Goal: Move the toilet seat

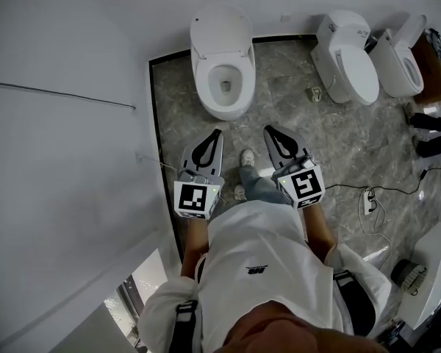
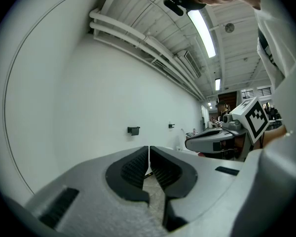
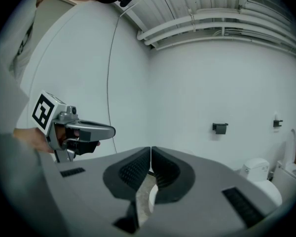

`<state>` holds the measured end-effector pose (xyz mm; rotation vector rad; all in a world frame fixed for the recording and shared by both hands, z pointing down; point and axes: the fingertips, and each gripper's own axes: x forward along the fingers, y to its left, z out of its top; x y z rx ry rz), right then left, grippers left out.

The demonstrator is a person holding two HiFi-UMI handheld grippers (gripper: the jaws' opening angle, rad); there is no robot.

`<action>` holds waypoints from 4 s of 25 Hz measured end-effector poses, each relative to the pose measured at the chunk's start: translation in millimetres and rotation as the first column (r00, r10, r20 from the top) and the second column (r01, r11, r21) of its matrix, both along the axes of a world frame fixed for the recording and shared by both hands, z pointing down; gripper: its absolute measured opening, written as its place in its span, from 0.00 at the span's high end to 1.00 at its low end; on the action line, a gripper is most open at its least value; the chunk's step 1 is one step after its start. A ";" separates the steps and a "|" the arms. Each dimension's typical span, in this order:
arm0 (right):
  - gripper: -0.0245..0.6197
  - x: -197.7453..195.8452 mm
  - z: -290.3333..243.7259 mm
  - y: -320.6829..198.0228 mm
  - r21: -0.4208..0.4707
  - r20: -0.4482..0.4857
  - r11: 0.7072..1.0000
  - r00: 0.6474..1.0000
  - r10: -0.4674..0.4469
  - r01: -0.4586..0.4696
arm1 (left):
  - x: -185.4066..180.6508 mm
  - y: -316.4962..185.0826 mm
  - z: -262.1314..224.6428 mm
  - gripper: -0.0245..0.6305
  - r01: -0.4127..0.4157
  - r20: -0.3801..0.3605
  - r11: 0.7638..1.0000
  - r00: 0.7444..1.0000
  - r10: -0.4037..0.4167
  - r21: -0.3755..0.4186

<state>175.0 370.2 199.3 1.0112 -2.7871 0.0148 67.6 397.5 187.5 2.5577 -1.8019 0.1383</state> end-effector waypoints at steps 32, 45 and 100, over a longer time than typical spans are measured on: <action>0.91 -47.8 30.9 -166.3 -0.138 0.056 0.986 0.994 -0.091 0.098 | -23.2 -171.0 40.7 0.92 0.000 0.021 0.997 1.000 0.002 -0.080; 0.91 -52.7 58.6 -197.2 -0.172 0.020 0.979 0.994 -0.105 0.107 | -38.5 -205.4 58.7 0.92 0.100 0.043 0.993 0.994 -0.098 -0.057; 0.91 -135.3 321.5 -311.1 -0.391 -0.304 0.862 0.929 0.210 -0.322 | -158.1 -325.9 335.3 0.92 -0.153 -0.048 0.863 0.988 0.148 -0.482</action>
